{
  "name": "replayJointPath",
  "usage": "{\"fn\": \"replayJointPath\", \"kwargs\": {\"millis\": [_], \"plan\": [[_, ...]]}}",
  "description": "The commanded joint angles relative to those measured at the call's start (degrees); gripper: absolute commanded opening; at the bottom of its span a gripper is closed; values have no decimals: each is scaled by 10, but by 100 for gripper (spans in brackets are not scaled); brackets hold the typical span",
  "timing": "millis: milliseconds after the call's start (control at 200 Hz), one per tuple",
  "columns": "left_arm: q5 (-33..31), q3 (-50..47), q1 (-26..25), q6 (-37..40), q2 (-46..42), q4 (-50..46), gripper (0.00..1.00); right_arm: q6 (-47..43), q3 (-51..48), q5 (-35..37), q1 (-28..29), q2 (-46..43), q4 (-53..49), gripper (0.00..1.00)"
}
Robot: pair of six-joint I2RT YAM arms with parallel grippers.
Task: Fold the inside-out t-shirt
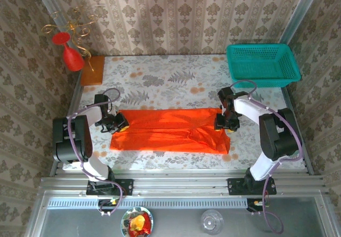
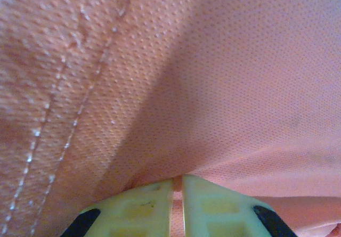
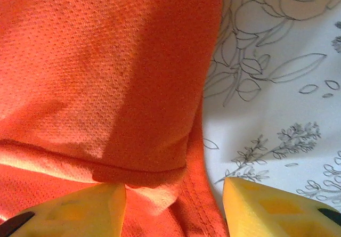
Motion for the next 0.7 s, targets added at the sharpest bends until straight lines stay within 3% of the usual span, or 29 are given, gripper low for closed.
{"fn": "replayJointPath", "kwargs": {"millis": [0,270,535,695], "plan": [[-43,5,-2,11,2,-23,16,8,2,-22,1,19,20,54],[-46,3,-1,12,7,-22,16,40,12,62,36,63,-6,51],[-47,6,-1,12,4,-24,16,46,16,56,36,67,-12,37],[-46,6,0,13,0,-27,16,43,7,31,19,56,-1,22]]}}
